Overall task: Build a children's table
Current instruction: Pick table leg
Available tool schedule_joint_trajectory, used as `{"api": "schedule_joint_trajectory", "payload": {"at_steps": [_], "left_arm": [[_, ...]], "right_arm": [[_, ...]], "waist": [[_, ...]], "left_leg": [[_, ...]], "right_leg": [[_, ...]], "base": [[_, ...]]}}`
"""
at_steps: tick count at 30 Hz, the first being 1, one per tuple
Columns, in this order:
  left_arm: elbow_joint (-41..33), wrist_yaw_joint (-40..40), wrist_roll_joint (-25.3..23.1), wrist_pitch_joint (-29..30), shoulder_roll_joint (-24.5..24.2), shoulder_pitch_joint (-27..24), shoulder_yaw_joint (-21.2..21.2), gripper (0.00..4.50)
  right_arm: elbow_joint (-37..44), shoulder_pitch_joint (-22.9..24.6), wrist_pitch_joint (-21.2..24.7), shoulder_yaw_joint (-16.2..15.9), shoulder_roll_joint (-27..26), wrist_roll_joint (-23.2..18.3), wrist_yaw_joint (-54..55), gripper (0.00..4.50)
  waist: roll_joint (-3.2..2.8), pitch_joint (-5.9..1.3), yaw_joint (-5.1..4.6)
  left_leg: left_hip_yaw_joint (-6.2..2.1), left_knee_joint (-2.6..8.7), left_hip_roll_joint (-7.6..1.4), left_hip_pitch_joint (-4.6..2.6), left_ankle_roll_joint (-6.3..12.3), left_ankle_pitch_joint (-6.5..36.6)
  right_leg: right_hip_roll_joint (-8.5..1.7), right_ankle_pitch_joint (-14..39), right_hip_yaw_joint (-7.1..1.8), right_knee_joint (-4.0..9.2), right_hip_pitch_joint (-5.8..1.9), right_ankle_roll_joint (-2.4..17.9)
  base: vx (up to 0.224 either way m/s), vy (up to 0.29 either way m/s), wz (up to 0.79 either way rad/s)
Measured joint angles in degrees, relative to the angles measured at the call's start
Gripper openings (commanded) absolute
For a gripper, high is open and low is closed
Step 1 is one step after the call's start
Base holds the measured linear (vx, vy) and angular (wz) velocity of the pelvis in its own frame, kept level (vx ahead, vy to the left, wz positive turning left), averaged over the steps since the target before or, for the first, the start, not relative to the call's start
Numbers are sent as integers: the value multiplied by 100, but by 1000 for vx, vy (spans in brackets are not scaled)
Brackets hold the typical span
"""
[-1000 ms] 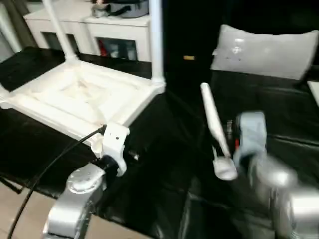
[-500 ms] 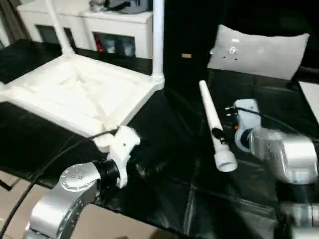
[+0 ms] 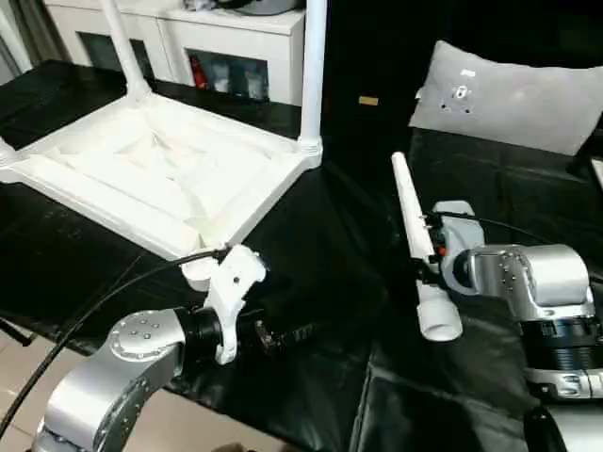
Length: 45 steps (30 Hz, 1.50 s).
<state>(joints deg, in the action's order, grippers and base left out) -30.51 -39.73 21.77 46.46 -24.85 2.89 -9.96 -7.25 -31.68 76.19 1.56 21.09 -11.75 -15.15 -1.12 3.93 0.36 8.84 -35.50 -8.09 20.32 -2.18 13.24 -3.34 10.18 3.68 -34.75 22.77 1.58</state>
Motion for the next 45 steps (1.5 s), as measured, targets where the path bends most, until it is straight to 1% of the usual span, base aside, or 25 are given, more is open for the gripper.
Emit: {"api": "schedule_joint_trajectory", "payload": {"at_steps": [1,2,3,5,6,7,11,12,13,16,17,20,26,28,31,34,37,38,39,41,42,43,44,45], "left_arm": [[0,0,7,10,-2,0,-1,450],[0,-1,20,19,-3,0,0,450],[1,-10,59,32,-4,1,0,450],[1,-22,95,52,-4,1,-1,450],[2,-26,99,53,-5,3,-9,450],[3,-25,100,54,-5,3,-15,450],[5,-34,167,55,22,5,-70,450],[4,-47,218,55,35,8,-73,450],[4,-74,267,57,51,18,-79,450],[3,-84,334,67,54,27,-100,450],[4,-91,341,70,55,27,-107,450],[4,-110,344,68,67,46,-112,450],[6,6,336,-65,123,54,-115,450],[7,135,322,-119,229,47,-108,450],[11,493,179,-228,477,46,-100,450],[141,1046,-65,-274,794,165,49,450],[226,1263,-179,-455,878,287,175,450],[307,1362,-253,-536,909,373,195,450],[416,1481,-342,-618,952,470,247,450],[552,1642,-439,-707,981,573,307,450],[636,1746,-464,-708,1037,667,330,450],[694,1869,-483,-734,1103,707,435,450],[732,1949,-521,-741,1124,718,496,450],[799,2024,-564,-741,1163,763,519,450]], "right_arm": [[12,0,44,0,36,-11,-31,326],[19,1,85,0,55,-20,-36,300],[32,2,141,7,72,-46,-49,288],[44,2,229,12,96,-111,-105,284],[70,13,294,13,124,-154,-166,279],[107,29,350,12,141,-182,-203,247],[218,72,453,15,164,-230,-279,236],[221,74,461,15,164,-235,-286,225],[243,85,480,15,163,-241,-293,203],[268,99,500,17,161,-276,-297,196],[272,99,509,23,160,-289,-297,186],[318,109,560,68,149,-324,-294,185],[554,221,591,365,7,-345,-235,184],[655,268,550,518,-110,-337,-112,184],[875,326,332,824,-297,-338,55,184],[1520,427,-130,1407,-636,-368,305,184],[1882,405,-288,1683,-760,-369,476,184],[2042,481,-492,1741,-837,-362,531,184],[2245,611,-796,1738,-947,-359,574,184],[2520,806,-1152,1601,-1038,-345,606,184],[2729,979,-1378,1534,-1175,-310,704,184],[2946,1163,-1572,1503,-1394,-275,800,184],[3124,1282,-1635,1457,-1614,-287,855,184],[3251,1428,-1661,1369,-1799,-318,880,184]], "waist": [[0,0,3],[0,0,1],[3,2,-8],[10,4,-13],[18,8,-14],[23,8,-12],[31,8,-13],[34,8,-13],[35,7,-12],[36,6,-9],[36,6,-9],[36,6,-11],[35,5,-11],[35,5,-11],[34,5,-10],[29,4,-8],[20,-5,-8],[6,-11,-7],[-5,-15,-8],[-49,-26,-19],[-67,-32,5],[-95,-50,10],[-101,-63,77],[-135,-77,179]], "left_leg": [[0,0,0,12,16,-17],[0,0,-1,15,14,-20],[0,0,-3,14,8,-24],[0,0,-6,10,-4,-27],[0,-1,-6,9,-38,-15],[1,-2,-7,9,-43,-18],[2,-18,-10,8,-46,-21],[3,-20,-10,9,-46,-21],[3,-23,-10,9,-46,-21],[3,-25,-10,10,-46,-22],[3,-25,-11,10,-46,-22],[3,-24,-12,12,-46,-21],[3,-22,-16,16,-46,-20],[3,-21,-17,16,-46,-20],[4,-23,-17,15,-47,-21],[5,-22,-19,14,-55,-27],[3,-22,-21,9,-56,-28],[3,-22,-21,11,-56,-28],[3,-21,-21,12,-56,-28],[4,-21,-20,15,-56,-27],[4,-20,-19,17,-54,-27],[38,-33,-24,-19,-51,-22],[108,-47,-51,-34,-30,1],[72,-135,-20,-34,22,50]], "right_leg": [[0,4,-1,-14,20,0],[0,4,-1,-20,26,0],[3,4,0,-22,27,1],[4,7,0,-24,26,-4],[4,16,0,-24,26,-20],[4,15,1,-24,25,-20],[4,16,1,-23,19,-21],[4,16,1,-23,19,-21],[4,16,1,-23,18,-21],[4,16,0,-23,17,-21],[4,16,0,-23,17,-21],[4,15,1,-24,18,-21],[4,13,5,-26,19,-18],[5,13,5,-27,19,-18],[5,13,5,-26,19,-17],[5,9,7,-27,19,-22],[7,8,9,-24,11,-23],[7,8,9,-22,13,-23],[7,8,11,-21,14,-24],[6,8,9,-19,14,-24],[3,8,8,-20,15,-24],[15,10,-25,-20,36,-29],[100,-1,-191,-30,55,-42],[209,-18,-433,-38,56,-73]], "base": [[0,0,0],[0,0,0],[0,0,0],[0,0,0],[0,0,0],[0,0,0],[0,0,0],[0,0,0],[0,0,0],[0,0,0],[0,0,0],[0,0,0],[0,0,0],[0,0,0],[0,0,0],[0,0,0],[0,0,0],[0,0,0],[0,0,0],[0,0,0],[0,0,0],[0,0,0],[12,20,-29],[12,20,-29]]}}
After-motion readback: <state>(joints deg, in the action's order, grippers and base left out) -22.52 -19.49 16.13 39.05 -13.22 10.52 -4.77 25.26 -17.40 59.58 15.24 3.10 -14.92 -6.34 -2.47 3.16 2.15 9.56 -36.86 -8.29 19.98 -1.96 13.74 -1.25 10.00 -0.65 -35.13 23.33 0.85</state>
